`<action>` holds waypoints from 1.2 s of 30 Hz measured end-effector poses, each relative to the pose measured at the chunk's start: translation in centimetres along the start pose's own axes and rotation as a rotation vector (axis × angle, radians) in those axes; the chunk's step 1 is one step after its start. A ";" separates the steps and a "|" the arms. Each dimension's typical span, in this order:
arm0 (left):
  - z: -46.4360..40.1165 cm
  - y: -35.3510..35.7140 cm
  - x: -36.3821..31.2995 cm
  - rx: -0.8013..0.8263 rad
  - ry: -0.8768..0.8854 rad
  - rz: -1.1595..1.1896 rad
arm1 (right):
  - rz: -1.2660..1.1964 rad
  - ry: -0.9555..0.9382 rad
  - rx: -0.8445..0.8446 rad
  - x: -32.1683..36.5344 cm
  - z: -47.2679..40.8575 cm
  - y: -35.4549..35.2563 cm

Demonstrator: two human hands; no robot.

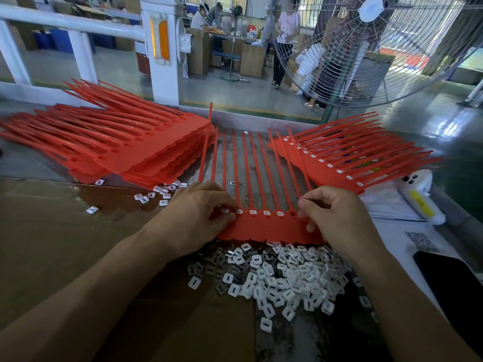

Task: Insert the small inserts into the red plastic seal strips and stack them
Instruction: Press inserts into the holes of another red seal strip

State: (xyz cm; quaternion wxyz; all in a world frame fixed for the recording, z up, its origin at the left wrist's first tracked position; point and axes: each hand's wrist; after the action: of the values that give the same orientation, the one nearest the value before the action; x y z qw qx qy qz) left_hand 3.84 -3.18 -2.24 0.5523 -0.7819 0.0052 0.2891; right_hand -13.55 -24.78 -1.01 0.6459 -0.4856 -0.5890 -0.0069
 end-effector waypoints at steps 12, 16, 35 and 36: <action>0.1 -0.1 -0.2 0.007 -0.015 -0.002 | 0.078 0.091 0.023 0.7 -0.2 0.9; 0.1 -0.2 -0.3 0.010 -0.019 0.003 | 0.105 0.114 0.017 0.9 -0.3 1.0; 0.1 -0.2 -0.3 0.011 -0.018 -0.009 | 0.291 -0.006 0.045 0.4 0.4 -0.1; 0.1 -0.2 -0.3 0.010 -0.017 -0.009 | 0.309 -0.012 0.053 0.4 0.4 -0.1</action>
State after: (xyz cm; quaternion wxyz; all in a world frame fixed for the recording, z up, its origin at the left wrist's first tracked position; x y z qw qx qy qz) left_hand 3.59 -3.09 -1.96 0.5577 -0.7766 -0.0017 0.2931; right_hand -13.81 -24.32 -0.67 0.6483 -0.5533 -0.5111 0.1112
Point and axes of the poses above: each hand's wrist, its own z-axis away from the middle knuckle, its own y-axis out of the palm, x = y × z, and after that the axes turned 3 degrees about x, right-handed
